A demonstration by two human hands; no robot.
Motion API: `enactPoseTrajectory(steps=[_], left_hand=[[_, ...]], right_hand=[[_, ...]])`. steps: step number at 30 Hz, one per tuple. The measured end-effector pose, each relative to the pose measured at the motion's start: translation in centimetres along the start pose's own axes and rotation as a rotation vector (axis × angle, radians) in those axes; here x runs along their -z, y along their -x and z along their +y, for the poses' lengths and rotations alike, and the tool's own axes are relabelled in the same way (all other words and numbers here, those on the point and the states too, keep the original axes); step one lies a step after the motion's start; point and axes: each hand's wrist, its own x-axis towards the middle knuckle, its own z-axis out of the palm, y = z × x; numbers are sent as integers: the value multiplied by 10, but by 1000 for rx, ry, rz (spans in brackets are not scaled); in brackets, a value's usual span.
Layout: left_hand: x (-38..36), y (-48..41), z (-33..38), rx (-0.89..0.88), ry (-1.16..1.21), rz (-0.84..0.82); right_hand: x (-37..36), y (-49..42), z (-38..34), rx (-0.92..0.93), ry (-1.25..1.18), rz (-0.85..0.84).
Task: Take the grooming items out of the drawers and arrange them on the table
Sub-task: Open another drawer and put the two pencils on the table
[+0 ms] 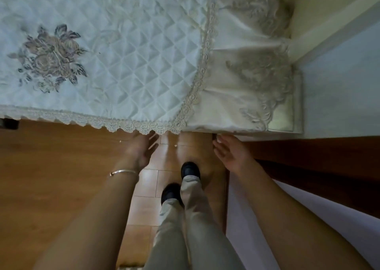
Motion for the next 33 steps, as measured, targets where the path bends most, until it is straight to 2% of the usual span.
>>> enactPoseTrajectory(steps=[3,5,12,15,17,19,20,23,25,27,29,33], left_hand=[[4,-11,8,47,97,-68],[9,-6,4,52,38,-114],[44,35,-38,43,-121,-108],[71,67,-58,-44,-372,-74],[86,92,-65,-234,-592,-7],[93,121,-65,-505,-715,43],[94,134,-60,-653,-765,71],[85,148,-39,-1018,-971,81],[75,140,-27,-1148,-1168,41],[67,130,-20,-1113,-1301,40],[66,126,-20,-1057,-1371,49],[68,130,-24,-1048,-1337,47]], right_hand=[[0,-7,1,3,-58,-7],[1,-5,5,7,-18,-18],[37,17,55,-37,-18,-12],[49,41,78,-52,44,-35],[53,63,89,-2,205,-23],[56,90,95,114,388,-3],[57,101,96,228,510,-2],[56,127,88,688,862,18],[50,133,73,932,989,91],[48,129,56,1051,1129,195],[51,120,45,1052,1275,262],[61,117,51,1089,1365,255]])
